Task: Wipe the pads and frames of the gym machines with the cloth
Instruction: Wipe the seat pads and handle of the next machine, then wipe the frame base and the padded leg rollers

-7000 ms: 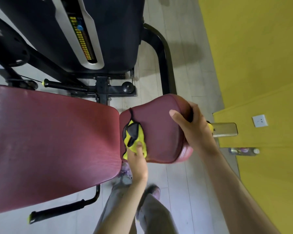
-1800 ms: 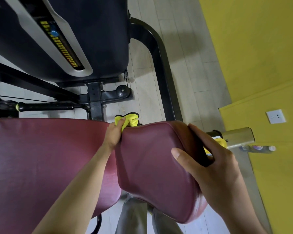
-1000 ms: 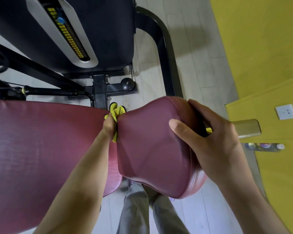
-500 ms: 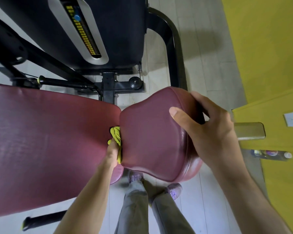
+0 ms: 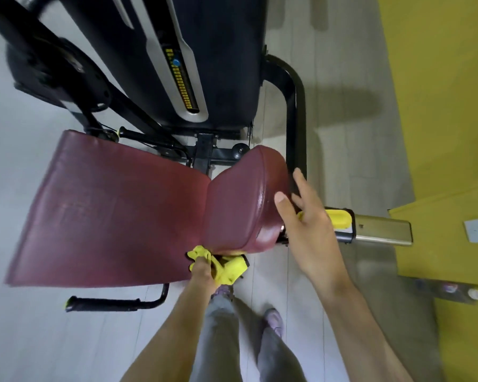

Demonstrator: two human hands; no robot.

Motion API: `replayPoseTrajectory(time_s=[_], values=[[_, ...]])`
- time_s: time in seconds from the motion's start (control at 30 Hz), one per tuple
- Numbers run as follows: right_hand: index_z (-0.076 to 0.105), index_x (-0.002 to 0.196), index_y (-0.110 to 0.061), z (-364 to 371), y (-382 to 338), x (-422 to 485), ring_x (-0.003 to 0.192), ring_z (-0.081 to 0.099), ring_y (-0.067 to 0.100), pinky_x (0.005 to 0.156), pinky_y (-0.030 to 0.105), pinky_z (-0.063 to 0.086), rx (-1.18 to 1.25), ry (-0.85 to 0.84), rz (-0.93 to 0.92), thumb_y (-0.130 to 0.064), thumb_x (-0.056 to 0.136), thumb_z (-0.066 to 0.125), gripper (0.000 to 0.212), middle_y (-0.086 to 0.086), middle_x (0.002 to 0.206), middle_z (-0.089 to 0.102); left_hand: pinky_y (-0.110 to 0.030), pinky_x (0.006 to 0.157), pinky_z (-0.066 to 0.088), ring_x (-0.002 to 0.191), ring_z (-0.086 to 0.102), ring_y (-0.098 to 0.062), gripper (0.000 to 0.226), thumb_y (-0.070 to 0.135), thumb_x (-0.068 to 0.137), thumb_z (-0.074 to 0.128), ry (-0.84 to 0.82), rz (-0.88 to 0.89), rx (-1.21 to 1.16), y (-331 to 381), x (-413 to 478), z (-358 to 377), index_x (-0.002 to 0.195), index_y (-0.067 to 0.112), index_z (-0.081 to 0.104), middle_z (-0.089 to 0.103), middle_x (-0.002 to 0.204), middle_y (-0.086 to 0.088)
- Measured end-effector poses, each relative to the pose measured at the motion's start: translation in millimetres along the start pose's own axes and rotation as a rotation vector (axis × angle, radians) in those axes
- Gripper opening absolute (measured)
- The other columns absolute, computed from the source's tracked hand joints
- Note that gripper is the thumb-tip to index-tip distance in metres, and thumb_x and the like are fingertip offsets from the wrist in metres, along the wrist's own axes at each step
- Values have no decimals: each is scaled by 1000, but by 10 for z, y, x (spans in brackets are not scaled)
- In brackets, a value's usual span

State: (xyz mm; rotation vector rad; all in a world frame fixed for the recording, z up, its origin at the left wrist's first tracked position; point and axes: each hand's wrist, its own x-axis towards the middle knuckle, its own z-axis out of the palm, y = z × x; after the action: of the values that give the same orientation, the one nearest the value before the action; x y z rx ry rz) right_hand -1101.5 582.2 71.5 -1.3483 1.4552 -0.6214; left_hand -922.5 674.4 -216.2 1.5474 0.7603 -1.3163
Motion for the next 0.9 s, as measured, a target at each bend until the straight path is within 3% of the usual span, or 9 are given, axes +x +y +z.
replayPoseTrajectory(time_s=[0.07, 0.13, 0.3, 0.37, 0.43, 0.6, 0.7, 0.8, 0.9], values=[[37, 154, -45, -197, 83, -333, 140, 43, -3, 115, 36, 43, -6, -3, -48, -41, 103, 56, 55, -21, 156, 43, -42, 96, 48, 106, 60, -16, 49, 38, 88, 70, -71, 104, 101, -102, -413, 68, 137, 35, 61, 59, 138, 4], [50, 144, -48, -402, 171, -622, 124, 57, -4, 102, 24, 49, -2, -21, -52, -34, 102, 60, 46, -20, 139, 59, -42, 90, 48, 89, 62, -19, 24, 28, 105, 45, -175, 74, 82, -110, -1184, 120, 119, 19, 62, 64, 119, -5], [71, 118, -33, -719, 288, -1102, 106, 68, -2, 86, 8, 48, -83, -137, -100, -18, 101, 63, 25, -21, 110, 74, -48, 101, 50, 105, 61, -30, 28, 38, 107, 43, -219, 267, 271, -243, -2407, -74, 110, 18, 62, 63, 125, -13], [72, 113, -36, -726, 255, -1189, 103, 69, -3, 88, 11, 49, -108, -171, -109, -22, 101, 63, 21, -23, 106, 75, -51, 109, 47, 106, 62, -29, 36, 48, 106, 44, -272, 294, 245, -273, -2740, -239, 113, 17, 62, 64, 119, -10], [71, 109, -41, -670, 187, -1250, 101, 69, -4, 92, 20, 52, -113, -208, -108, -25, 101, 62, 20, -24, 103, 75, -57, 106, 50, 108, 69, -31, 48, 55, 101, 49, -289, 363, 270, -284, -3055, -464, 114, 13, 68, 73, 116, -10], [71, 106, -44, -317, 39, -1425, 100, 68, -3, 90, 36, 60, -140, -332, -162, -30, 100, 62, 17, -26, 102, 73, -51, 100, 53, 108, 71, -32, 64, 65, 100, 41, -336, 503, 147, -272, -3525, -1176, 118, 10, 68, 74, 116, -16], [69, 110, -42, 54, 19, -1581, 106, 66, -3, 97, 40, 57, -169, -466, -162, -27, 99, 66, 18, -24, 108, 72, -48, 99, 52, 108, 70, -35, 66, 68, 97, 44, -404, 560, 40, -216, -3680, -1615, 122, 13, 68, 73, 115, -16], [61, 120, -41, 525, -51, -1811, 119, 60, -2, 101, 27, 52, -144, -565, -159, -26, 97, 70, 29, -23, 123, 64, -48, 102, 50, 112, 68, -30, 52, 56, 94, 64, -441, 677, 69, -156, -3706, -2055, 132, 22, 59, 71, 121, -8], [53, 137, -29, 1042, -204, -2138, 118, 61, 0, 84, 12, 51, -22, -708, 28, -26, 96, 72, 46, -18, 127, 62, -52, 105, 50, 119, 68, -30, 41, 28, 99, 63, -360, 763, 41, -65, -3747, -2514, 139, 30, 57, 71, 128, -8]])
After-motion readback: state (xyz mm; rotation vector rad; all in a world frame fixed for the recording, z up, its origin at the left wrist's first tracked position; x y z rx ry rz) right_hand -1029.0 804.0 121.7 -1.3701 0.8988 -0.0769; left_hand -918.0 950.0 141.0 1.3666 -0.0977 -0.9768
